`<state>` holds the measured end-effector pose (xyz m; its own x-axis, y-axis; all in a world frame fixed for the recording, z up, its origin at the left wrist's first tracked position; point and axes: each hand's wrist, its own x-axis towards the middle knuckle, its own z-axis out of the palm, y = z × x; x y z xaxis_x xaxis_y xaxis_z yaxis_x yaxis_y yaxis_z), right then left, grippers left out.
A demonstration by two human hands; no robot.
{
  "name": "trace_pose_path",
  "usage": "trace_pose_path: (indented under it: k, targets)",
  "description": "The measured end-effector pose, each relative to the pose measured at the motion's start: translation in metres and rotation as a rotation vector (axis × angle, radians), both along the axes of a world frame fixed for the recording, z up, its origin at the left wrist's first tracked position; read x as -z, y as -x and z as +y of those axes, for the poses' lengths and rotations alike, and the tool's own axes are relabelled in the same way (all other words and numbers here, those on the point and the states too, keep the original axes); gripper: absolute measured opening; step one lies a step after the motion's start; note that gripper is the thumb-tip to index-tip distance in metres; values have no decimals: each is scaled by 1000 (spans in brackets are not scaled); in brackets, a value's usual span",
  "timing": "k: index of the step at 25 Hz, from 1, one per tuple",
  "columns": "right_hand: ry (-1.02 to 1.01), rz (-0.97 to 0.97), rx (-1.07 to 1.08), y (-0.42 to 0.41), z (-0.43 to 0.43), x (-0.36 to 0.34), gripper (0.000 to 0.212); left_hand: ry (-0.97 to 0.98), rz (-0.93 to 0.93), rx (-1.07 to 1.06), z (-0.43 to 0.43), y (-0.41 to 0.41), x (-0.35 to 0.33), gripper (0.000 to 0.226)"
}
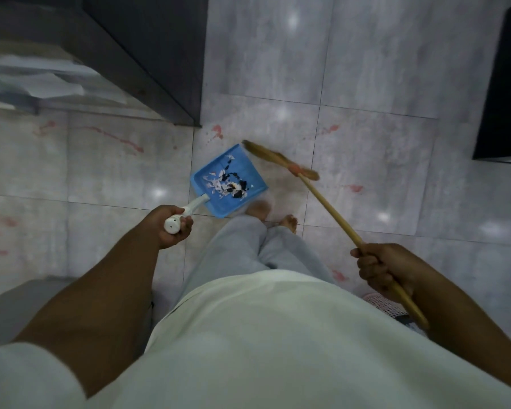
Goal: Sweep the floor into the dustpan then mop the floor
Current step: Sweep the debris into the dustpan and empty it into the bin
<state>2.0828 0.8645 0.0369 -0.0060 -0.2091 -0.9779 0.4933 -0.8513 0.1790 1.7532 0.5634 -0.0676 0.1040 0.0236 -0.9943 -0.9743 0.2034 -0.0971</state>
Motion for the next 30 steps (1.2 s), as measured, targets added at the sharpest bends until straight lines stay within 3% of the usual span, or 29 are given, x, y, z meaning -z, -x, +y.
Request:
trace_pose_path:
  k: [5,11,16,22,26,30]
  targets:
    - [-65,-72,23,17,1,21,19,-5,0,5,-6,0,0,31]
    - [107,-75,-71,20,-43,31,22,-17,-16,-32,-14,-4,8,32]
    - [93,-50,-82,-9,-23,4,17,-31,-4,-92,-27,-9,10,35]
    - [-2,-20,-55,55,-9,23,21,-33,-9,-127,-43,-14,11,36]
    - [46,-10,-158,99,-46,47,23,-42,-5,-126,-49,-15,14,33]
    - [119,-23,-261,81,-51,38,20,-43,-17,-147,-52,-15,17,37]
